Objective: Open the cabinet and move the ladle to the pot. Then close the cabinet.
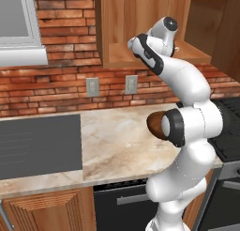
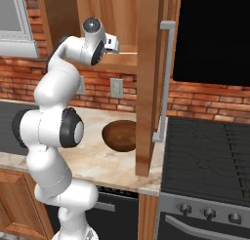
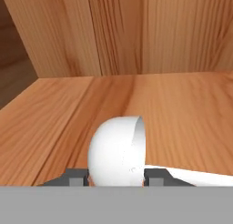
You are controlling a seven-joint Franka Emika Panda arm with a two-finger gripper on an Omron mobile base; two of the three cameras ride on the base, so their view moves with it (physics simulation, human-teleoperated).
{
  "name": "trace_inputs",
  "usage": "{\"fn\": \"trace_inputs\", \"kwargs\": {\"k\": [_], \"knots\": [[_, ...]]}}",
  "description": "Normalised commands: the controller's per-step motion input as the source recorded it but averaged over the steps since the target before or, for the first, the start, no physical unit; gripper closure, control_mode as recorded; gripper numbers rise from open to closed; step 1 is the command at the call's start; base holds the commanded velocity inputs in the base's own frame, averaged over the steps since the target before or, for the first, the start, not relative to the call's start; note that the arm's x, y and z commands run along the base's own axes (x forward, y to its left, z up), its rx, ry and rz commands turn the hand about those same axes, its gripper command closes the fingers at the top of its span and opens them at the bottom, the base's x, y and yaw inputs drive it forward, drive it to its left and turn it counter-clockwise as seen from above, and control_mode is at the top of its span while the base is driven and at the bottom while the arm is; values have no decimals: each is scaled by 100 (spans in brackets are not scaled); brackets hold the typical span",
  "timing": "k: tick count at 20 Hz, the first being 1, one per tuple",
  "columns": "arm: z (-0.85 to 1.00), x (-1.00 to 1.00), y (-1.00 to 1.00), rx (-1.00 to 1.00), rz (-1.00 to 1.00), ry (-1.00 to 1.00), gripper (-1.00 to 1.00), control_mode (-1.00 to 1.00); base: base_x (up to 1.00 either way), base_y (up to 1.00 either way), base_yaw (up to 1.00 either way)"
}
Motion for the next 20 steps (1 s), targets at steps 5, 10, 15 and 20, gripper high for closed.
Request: {"fn": "trace_inputs", "kwargs": {"k": [5, 10, 15, 20], "knots": [[-2, 0, 0, 0, 0, 0, 100, -100, 0, 0, 0], [-1, -9, 0, 0, 0, -1, 100, -100, 0, 0, 0], [4, -63, 0, -1, 0, -11, 100, -100, 0, 0, 0], [1, -100, -5, 0, 0, -19, 100, -100, 0, 0, 0]]}}
